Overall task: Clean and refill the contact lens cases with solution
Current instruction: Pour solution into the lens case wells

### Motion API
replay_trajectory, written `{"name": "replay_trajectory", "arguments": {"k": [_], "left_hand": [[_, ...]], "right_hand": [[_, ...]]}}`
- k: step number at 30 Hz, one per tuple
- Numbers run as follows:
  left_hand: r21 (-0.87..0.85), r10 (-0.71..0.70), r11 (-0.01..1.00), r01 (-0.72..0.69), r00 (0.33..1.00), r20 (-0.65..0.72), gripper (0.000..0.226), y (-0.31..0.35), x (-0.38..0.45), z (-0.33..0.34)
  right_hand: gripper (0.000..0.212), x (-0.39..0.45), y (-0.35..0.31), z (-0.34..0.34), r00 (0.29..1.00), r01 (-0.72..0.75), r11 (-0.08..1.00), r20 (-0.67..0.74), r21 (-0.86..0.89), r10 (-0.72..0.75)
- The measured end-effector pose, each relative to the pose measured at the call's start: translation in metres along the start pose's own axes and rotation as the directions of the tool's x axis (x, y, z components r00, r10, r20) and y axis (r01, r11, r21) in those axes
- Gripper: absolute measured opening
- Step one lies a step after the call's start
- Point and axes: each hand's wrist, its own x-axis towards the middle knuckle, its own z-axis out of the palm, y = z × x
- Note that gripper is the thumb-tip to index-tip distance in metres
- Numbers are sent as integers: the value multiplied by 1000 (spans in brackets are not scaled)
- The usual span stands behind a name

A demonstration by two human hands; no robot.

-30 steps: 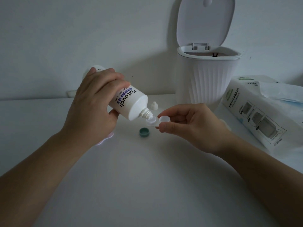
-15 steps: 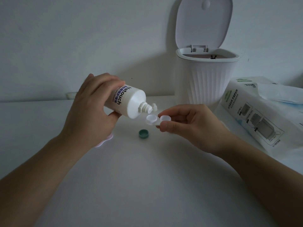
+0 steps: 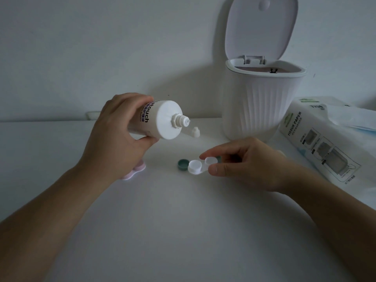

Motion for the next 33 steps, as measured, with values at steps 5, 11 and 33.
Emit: {"name": "replay_trajectory", "arguments": {"k": [5, 11, 33], "left_hand": [[-13, -6, 1000, 6, 1000, -15, 68, 0, 0, -3], [-24, -11, 1000, 11, 1000, -16, 68, -1, 1, -4], [-31, -35, 999, 36, 999, 27, 69, 0, 0, -5]], "right_hand": [[31, 0, 2, 2, 1000, -8, 994, 15, -108, 10], [24, 1, 6, 7, 999, -10, 979, 40, -202, 19], [26, -2, 4, 7, 995, -25, 944, -100, -328, -8]]}}
